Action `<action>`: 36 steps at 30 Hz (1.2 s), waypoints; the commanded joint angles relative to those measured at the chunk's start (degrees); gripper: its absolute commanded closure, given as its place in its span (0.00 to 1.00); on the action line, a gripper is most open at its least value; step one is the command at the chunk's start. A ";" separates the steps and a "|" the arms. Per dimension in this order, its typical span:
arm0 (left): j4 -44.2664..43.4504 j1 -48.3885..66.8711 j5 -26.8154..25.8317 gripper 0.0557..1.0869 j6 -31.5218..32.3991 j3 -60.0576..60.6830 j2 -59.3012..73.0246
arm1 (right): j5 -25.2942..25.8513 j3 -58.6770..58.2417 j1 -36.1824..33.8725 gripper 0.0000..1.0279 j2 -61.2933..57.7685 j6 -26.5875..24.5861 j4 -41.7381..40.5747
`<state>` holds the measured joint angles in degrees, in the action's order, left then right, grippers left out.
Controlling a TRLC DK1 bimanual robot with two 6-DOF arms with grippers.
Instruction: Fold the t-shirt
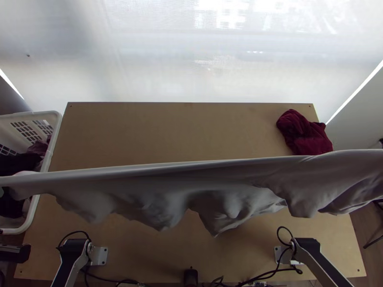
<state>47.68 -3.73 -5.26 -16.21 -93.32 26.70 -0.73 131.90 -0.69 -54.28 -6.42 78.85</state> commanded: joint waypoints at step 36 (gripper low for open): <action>-46.63 -0.76 -2.65 0.96 -2.16 37.07 41.68 | -0.94 -61.23 6.49 0.97 -21.83 -3.52 -57.76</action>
<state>11.81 -2.81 -7.51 -16.53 -54.46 52.84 -1.41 74.15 5.96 -66.02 -6.72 33.93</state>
